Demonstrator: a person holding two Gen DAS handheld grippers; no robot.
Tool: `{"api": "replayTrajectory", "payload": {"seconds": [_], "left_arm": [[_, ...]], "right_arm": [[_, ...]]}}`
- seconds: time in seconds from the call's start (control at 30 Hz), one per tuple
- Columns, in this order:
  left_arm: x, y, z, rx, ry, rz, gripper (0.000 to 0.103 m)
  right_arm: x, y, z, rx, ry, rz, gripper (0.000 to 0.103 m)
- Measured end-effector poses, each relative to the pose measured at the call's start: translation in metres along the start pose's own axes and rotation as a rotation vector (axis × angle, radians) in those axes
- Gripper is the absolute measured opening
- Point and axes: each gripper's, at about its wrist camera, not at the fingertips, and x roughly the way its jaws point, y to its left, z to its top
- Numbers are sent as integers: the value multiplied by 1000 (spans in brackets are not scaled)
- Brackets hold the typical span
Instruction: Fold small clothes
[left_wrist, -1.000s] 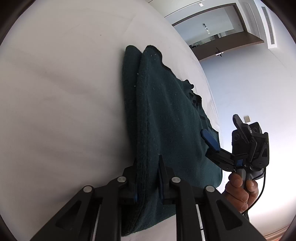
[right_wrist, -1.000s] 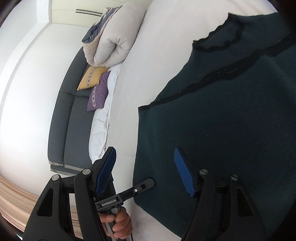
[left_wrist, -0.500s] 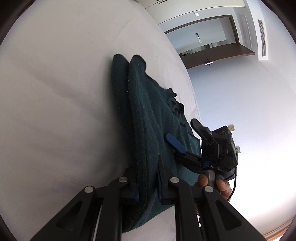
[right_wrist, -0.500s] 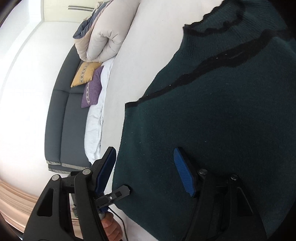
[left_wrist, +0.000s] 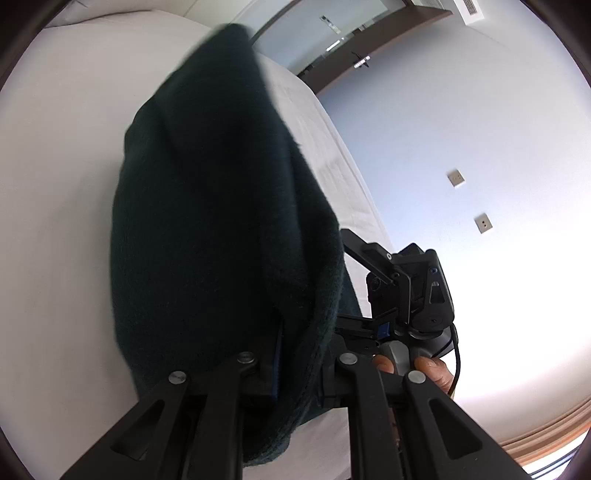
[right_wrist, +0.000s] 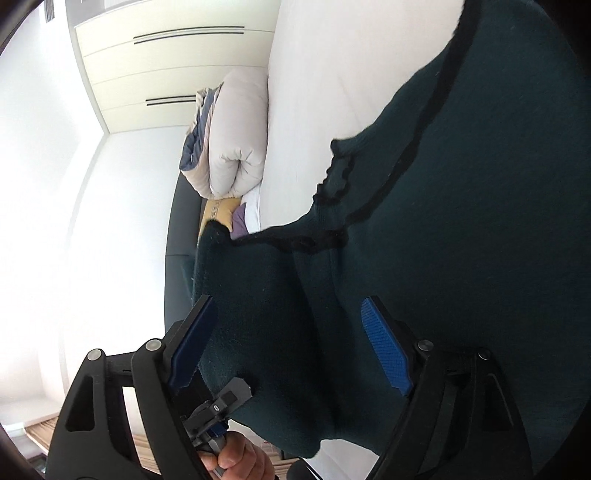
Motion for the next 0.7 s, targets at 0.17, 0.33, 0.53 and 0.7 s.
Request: {"api": "replayTrajectory", "payload": {"seconds": [0.17, 0.33, 0.53, 0.7], "left_arm": [[48, -19, -22, -14, 97, -109, 45], [-11, 0, -44, 51, 28, -106, 68], [-76, 76, -83, 91, 6, 6, 68], [-87, 135, -103, -20, -30, -39, 68]], "right_arm": [[-39, -17, 13, 54, -27, 29, 80], [-39, -18, 17, 41, -6, 12, 80], [-16, 8, 14, -93, 28, -217, 71], [-7, 24, 13, -187, 37, -481, 17]]}}
